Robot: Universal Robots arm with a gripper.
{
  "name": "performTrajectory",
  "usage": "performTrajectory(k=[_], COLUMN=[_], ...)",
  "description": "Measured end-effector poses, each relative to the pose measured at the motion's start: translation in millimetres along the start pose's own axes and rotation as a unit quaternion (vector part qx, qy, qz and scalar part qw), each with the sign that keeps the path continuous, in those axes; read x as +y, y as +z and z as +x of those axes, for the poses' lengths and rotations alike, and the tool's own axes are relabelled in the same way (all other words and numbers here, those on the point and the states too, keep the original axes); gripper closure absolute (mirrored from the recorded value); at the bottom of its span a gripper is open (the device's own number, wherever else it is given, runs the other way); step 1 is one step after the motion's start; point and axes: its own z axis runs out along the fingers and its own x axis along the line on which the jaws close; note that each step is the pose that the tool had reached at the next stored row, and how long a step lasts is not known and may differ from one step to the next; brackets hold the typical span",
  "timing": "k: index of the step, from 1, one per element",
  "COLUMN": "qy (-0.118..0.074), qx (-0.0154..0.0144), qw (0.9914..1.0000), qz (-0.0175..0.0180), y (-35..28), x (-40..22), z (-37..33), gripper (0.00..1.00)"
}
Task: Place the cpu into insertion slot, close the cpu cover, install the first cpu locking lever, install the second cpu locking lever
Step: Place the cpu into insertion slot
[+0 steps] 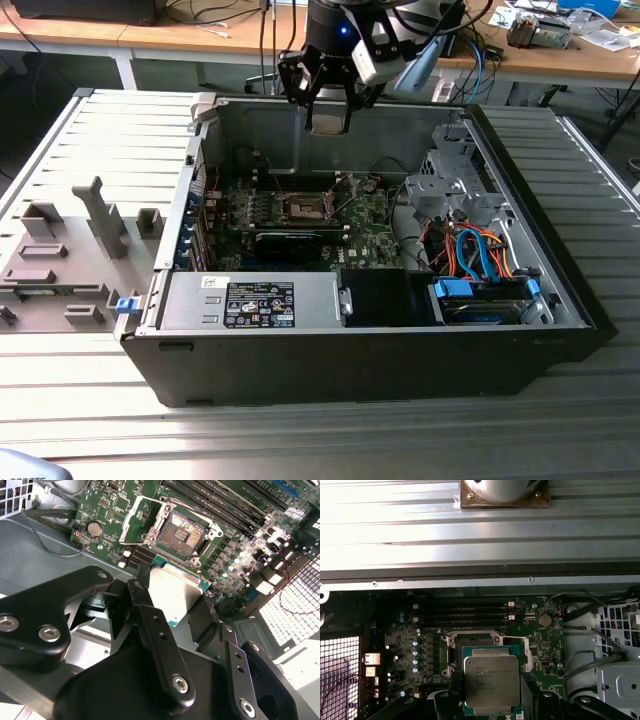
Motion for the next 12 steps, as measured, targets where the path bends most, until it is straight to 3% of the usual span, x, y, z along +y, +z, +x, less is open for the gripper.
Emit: performTrajectory(k=[12], qy=[0.000], qx=[0.0000], qw=[1.00000], qz=[0.0000], y=[2.5], x=[-2.0], z=[0.4], gripper=[0.45])
